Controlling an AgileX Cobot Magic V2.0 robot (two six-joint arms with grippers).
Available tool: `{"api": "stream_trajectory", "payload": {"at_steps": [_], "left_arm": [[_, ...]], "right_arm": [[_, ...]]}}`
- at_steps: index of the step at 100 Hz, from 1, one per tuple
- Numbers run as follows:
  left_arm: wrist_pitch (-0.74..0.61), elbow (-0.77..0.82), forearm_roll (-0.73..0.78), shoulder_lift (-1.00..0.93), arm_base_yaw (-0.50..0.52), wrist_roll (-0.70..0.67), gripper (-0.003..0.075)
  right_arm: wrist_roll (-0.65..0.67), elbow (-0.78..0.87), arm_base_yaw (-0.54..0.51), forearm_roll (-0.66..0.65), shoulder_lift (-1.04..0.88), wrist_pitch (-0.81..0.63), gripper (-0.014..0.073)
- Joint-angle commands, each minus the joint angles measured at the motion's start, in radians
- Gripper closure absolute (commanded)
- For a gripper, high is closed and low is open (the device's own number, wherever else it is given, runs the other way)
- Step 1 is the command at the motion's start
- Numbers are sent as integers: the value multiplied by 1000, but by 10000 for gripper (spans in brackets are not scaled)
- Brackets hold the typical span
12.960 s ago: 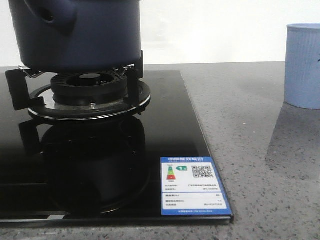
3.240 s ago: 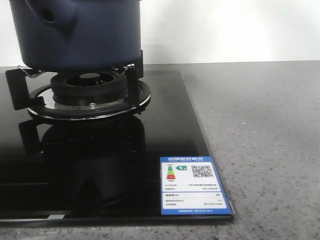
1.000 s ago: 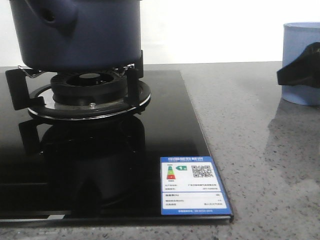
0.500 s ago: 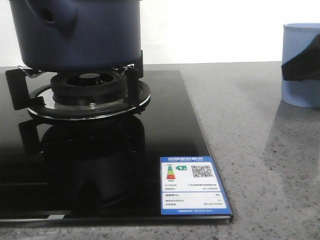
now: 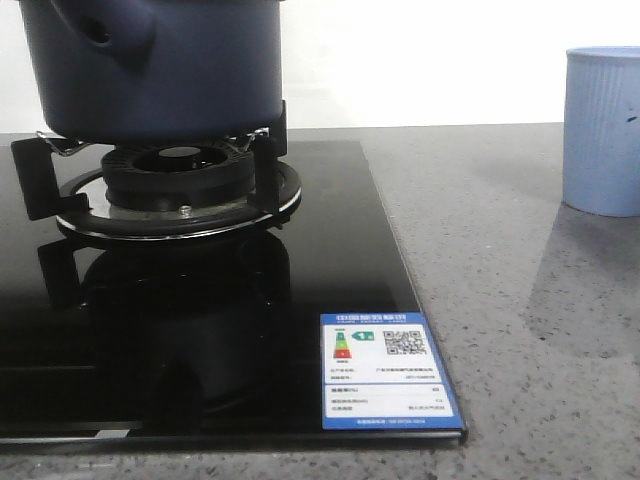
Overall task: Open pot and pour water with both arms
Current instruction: 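Lower the lid back onto the pot with the left gripper and release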
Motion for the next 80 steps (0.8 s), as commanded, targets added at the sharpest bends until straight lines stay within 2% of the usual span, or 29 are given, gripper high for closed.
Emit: {"api": "stream_trajectory", "payload": {"at_steps": [1, 34, 80], "left_arm": [[-103, -39, -11, 18, -58, -1, 348], [-204, -39, -11, 172, -231, -1, 348], [-254, -39, -11, 327, -244, -1, 348]], "right_arm": [[51, -11, -7, 15, -64, -16, -56], [86, 12, -7, 12, -216, -16, -56], [86, 40, -7, 12, -237, -20, -56]]}}
